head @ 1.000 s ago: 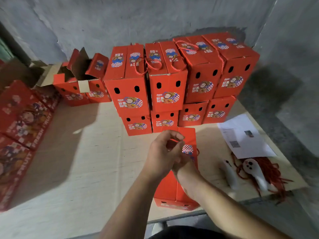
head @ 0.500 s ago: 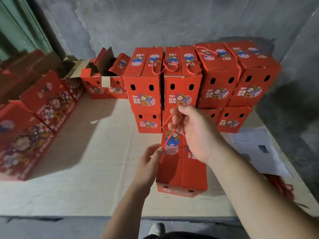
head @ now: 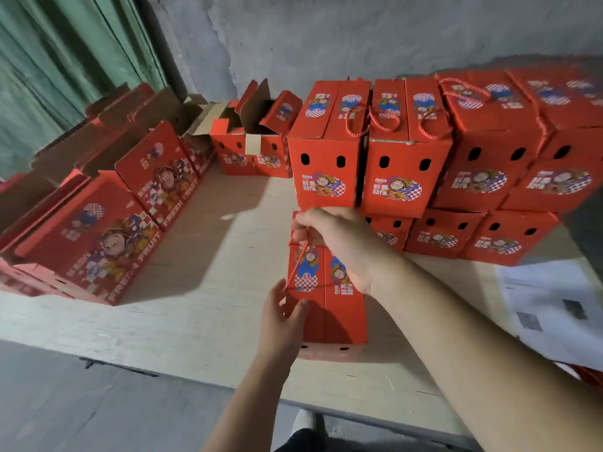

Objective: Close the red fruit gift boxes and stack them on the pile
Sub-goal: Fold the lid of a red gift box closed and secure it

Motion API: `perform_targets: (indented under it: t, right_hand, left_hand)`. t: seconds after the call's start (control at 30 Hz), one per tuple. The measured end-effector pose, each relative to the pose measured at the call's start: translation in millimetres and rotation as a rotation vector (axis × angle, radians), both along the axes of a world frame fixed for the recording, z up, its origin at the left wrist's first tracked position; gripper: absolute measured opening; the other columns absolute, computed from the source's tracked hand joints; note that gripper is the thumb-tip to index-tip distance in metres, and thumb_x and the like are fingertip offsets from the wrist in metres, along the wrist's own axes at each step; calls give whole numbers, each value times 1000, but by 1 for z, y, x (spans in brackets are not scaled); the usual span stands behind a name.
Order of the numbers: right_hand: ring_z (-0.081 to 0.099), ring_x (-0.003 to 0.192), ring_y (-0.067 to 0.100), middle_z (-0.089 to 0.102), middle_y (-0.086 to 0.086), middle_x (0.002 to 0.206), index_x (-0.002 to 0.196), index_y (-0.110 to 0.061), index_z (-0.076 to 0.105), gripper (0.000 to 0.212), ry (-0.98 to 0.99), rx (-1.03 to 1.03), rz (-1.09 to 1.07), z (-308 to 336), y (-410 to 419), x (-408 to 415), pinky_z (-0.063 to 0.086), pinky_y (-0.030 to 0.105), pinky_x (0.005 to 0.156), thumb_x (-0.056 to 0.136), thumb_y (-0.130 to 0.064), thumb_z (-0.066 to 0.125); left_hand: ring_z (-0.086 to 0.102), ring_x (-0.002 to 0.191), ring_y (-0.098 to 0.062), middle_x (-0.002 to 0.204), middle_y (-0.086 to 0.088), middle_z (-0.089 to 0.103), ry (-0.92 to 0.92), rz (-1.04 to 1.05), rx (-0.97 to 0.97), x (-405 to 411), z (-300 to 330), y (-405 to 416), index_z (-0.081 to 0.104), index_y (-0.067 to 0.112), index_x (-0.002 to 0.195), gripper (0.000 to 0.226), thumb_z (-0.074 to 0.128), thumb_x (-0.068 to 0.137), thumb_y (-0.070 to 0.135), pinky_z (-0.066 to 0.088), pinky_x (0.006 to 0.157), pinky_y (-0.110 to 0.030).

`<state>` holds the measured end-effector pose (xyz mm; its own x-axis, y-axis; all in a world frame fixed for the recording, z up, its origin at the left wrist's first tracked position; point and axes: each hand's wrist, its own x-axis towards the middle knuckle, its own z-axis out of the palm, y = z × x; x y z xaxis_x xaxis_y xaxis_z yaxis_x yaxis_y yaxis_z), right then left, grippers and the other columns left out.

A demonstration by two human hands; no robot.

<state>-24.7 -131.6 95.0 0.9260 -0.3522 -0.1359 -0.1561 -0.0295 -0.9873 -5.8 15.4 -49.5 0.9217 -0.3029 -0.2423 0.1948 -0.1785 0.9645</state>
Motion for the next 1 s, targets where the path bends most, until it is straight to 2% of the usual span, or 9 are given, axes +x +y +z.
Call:
perform_targets:
  t: [0.1,0.17,0.2,0.3,0.4,0.5,0.63,0.9,1.0]
  right_hand:
    - [64,112,36,71,23,111,102,1,72,38,79,-183,86,-39,13,8,50,59,97,98,-36,62]
    - [64,117,14,68,3,131,129,-16,66,36,56,-283,3,-70,13,11,51,40,96,100,-36,62]
    - [56,123,5,56,-7,144,146,-27,52,51,102,-363,-74,-86,12,9,46,33,101,98,-41,63]
    - [41,144,19,23,1,165,164,-36,1,97,427,-390,-157,-137,19,-2,41,39,113,94,-49,67]
    - [53,135,25,33,0,158,162,-42,-11,111,489,-493,-226,-170,44,3,48,39,103,87,-59,69]
    - [58,129,20,33,-9,156,158,-52,-8,106,420,-589,-232,-172,63,30,52,37,96,82,-69,64]
    - [58,128,13,40,-15,151,159,-52,8,95,368,-501,-289,-172,87,89,45,26,89,86,-62,69]
    - [55,131,28,36,-4,157,159,-40,17,85,466,-629,-464,-169,62,204,53,46,96,90,-64,61]
    - [46,128,36,36,9,148,157,-23,37,78,445,-885,-544,-161,52,232,50,51,99,91,-50,69]
  left_hand:
    - [74,106,-15,119,2,74,68,28,17,10,-27,15,53,15,144,50,70,97,9,62,91,-42]
    - [77,96,-15,108,5,80,121,-6,-29,17,-38,23,58,17,140,44,73,98,19,64,76,-33]
    - [78,97,-17,108,4,80,125,-33,-37,21,-39,24,59,18,139,45,74,97,27,64,76,-34]
    - [71,117,-26,126,-5,74,80,-98,-36,31,-42,24,57,21,143,65,72,86,49,58,98,-52]
    - [62,130,-23,139,-4,65,101,-101,-68,41,-55,36,52,27,148,77,70,81,60,49,110,-54]
    - [63,128,-18,137,1,64,131,-107,-75,69,-61,60,53,34,144,74,72,78,64,51,108,-50]
    - [65,125,-16,136,2,61,136,-117,-56,135,-55,76,49,35,146,69,70,84,56,55,105,-49]
    - [64,129,-23,141,-2,65,83,-314,-120,260,-43,37,48,25,150,56,65,98,37,52,107,-53]
    - [68,122,-20,132,2,71,24,-343,-128,291,-46,13,54,24,143,40,63,104,25,55,104,-49]
